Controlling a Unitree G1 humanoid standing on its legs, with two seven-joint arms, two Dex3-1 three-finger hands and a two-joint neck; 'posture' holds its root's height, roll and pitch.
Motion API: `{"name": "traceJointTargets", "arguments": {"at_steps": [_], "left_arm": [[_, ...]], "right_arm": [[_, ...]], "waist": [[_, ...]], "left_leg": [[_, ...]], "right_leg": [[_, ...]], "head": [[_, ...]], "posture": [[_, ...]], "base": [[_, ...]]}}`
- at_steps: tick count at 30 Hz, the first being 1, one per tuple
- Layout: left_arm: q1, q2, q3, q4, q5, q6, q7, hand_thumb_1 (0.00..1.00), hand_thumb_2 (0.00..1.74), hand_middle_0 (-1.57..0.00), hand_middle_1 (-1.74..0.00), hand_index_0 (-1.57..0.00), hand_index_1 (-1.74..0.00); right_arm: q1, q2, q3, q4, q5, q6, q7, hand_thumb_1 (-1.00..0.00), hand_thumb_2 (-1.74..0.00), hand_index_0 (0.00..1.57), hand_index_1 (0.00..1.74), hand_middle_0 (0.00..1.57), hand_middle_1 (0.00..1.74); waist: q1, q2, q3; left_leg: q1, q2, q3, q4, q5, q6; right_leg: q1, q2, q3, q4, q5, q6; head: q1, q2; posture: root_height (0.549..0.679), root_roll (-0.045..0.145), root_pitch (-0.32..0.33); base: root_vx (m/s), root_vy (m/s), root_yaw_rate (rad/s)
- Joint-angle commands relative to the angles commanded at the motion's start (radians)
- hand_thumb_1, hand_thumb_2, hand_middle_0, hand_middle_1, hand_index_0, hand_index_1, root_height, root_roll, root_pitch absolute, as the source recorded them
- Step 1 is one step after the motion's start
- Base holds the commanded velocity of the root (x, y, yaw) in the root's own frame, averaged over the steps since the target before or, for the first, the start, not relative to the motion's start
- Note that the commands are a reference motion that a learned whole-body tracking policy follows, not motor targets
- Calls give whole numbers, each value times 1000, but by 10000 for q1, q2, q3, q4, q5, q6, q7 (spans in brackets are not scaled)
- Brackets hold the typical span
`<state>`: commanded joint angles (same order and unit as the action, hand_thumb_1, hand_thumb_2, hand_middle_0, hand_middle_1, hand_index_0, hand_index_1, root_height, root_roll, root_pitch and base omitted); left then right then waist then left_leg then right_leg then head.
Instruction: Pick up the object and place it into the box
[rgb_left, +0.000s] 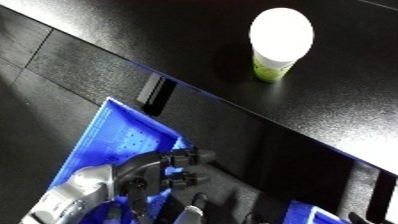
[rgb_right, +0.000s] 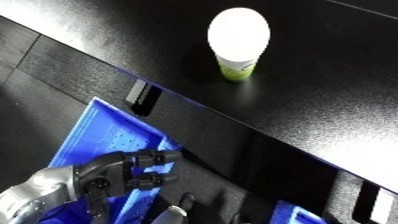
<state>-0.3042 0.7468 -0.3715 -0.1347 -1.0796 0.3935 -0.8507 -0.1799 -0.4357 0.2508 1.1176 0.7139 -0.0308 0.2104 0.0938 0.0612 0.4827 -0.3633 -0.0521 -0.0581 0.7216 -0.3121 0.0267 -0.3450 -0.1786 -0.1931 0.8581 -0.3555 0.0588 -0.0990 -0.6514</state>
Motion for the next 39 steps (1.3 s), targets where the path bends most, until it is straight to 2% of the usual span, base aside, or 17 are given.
{"name": "traceJointTargets", "arguments": {"at_steps": [3, 4, 5, 8, 11, 14, 17, 23, 29, 30, 31, 32, 33, 34, 39], "left_arm": [[-232, -336, 99, -490, -1093, 72, -64, 0, 0, 0, 0, 0, 0], [-232, -336, 99, -490, -1093, 72, -64, 0, 0, 0, 0, 0, 0], [-390, -632, 242, -624, -1763, 107, -26, 0, 0, 0, 0, 0, 0], [-607, -1124, 540, -718, -2613, -49, 159, 0, 0, 0, 0, 0, 0], [-832, -1594, 948, -776, -3417, -619, 588, 0, 0, 0, 0, 0, 0], [-1136, -2057, 1455, -689, -3685, -1618, 1532, 0, 0, 0, 0, 0, 0], [-1416, -2425, 1966, -447, -2989, -2558, 2889, 0, 0, 0, 0, 0, 0], [-1881, -2810, 2783, 62, -1729, -3281, 5478, 0, 0, 0, 0, 0, 0], [-2498, -2450, 2954, 510, 342, -4200, 7067, 0, 0, 0, 0, 0, 0], [-2498, -2450, 2954, 510, 342, -4200, 7067, 0, 0, 0, 0, 0, 0], [-2667, -2254, 2923, 712, 1360, -4477, 7576, 0, 0, 0, 0, 0, 0], [-2732, -2168, 2899, 810, 1812, -4582, 7764, 0, 0, 0, 0, 0, 0], [-2732, -2168, 2899, 810, 1812, -4582, 7764, 0, 0, 0, 0, 0, 0], [-2848, -2030, 2803, 1033, 2679, -4743, 8132, 0, 0, 0, 0, 0, 0], [-3226, -1780, 2366, 1559, 4036, -4676, 8941, 0, 0, 0, 0, 0, 0]], "right_arm": [[-66, 101, 31, 184, 118, -51, 40, 0, 0, 0, 0, 0, 0], [-66, 101, 31, 184, 118, -51, 40, 0, 0, 0, 0, 0, 0], [-76, 185, 40, 259, 129, -69, 63, 0, 0, 0, 0, 0, 0], [-55, 302, 53, 322, 65, -89, 112, 0, 0, 0, 0, 0, 0], [3, 389, 56, 357, -62, -98, 201, 0, 0, 0, 0, 0, 0], [50, 500, 48, 389, -210, -96, 306, 0, 0, 0, 0, 0, 0], [72, 624, 31, 403, -198, -85, 432, 0, 0, 0, 0, 0, 0], [127, 772, -100, 438, -5, -75, 768, 0, 0, 0, 0, 0, 0], [146, 758, -69, 470, -41, -92, 969, 0, 0, 0, 0, 0, 0], [146, 758, -69, 470, -41, -92, 969, 0, 0, 0, 0, 0, 0], [155, 743, -36, 478, -98, -94, 979, 0, 0, 0, 0, 0, 0], [156, 729, -19, 480, -133, -89, 970, 0, 0, 0, 0, 0, 0], [156, 729, -19, 480, -133, -89, 970, 0, 0, 0, 0, 0, 0], [131, 699, 31, 477, -191, -61, 923, 0, 0, 0, 0, 0, 0], [2, 647, 210, 452, -124, 52, 797, 0, 0, 0, 0, 0, 0]], "waist": [[41, -59, -34], [41, -59, -34], [47, -112, -67], [30, -204, -114], [-11, -292, -161], [-57, -374, -199], [-81, -444, -221], [-157, -533, -279], [-324, -568, -291], [-324, -568, -291], [-385, -571, -287], [-414, -567, -284], [-414, -567, -284], [-467, -561, -272], [-594, -570, -232]], "left_leg": [[-8, -21, -54, -29, -2, -15], [-8, -21, -54, -29, -2, -15], [-6, -23, -79, -58, 2, -27], [3, -12, -97, -94, 8, -46], [24, 10, -96, -121, 15, -63], [60, 42, -87, -159, 33, -77], [92, 69, -88, -209, 76, -92], [109, 116, -60, -260, 136, -119], [85, 190, 32, -239, 137, -130], [85, 190, 32, -239, 137, -130], [83, 214, 67, -226, 132, -123], [83, 223, 84, -217, 131, -120], [83, 223, 84, -217, 131, -120], [56, 235, 115, -163, 120, -115], [-52, 247, 183, 63, 34, -65]], "right_leg": [[-6, 20, -27, -3, 0, -26], [-6, 20, -27, -3, 0, -26], [-19, 46, -25, -4, -7, -47], [-48, 91, 3, 8, -31, -92], [-82, 139, 44, 55, -80, -146], [-125, 177, 81, 129, -130, -191], [-153, 189, 88, 176, -147, -209], [-208, 204, 100, 199, -124, -178], [-299, 269, 175, 234, -127, -187], [-299, 269, 175, 234, -127, -187], [-324, 297, 213, 256, -138, -201], [-336, 309, 232, 267, -141, -207], [-336, 309, 232, 267, -141, -207], [-373, 330, 269, 296, -140, -218], [-493, 362, 334, 394, -131, -227]], "head": [[109, 127], [109, 127], [127, 195], [46, 178], [-45, 104], [-99, 41], [-26, -59], [-99, -96], [-174, -35], [-174, -35], [-208, -25], [-220, -14], [-220, -14], [-225, -22], [-213, 5]], "posture": [[630, 31, -72], [630, 31, -72], [630, 30, -71], [630, 28, -70], [628, 27, -70], [628, 26, -71], [629, 26, -73], [629, 26, -71], [630, 25, -69], [630, 25, -69], [630, 24, -70], [630, 24, -70], [630, 24, -70], [629, 24, -70], [626, 25, -73]], "base": [[4, -44, 34], [6, -41, 20], [12, -35, -5], [17, -27, -34], [27, -14, -66], [33, -6, -75], [30, -10, -42], [25, -11, -45], [20, -3, -95], [24, 3, -87], [26, 12, -82], [24, 12, -67], [24, 12, -67], [17, 12, -56], [15, 6, -65]]}}
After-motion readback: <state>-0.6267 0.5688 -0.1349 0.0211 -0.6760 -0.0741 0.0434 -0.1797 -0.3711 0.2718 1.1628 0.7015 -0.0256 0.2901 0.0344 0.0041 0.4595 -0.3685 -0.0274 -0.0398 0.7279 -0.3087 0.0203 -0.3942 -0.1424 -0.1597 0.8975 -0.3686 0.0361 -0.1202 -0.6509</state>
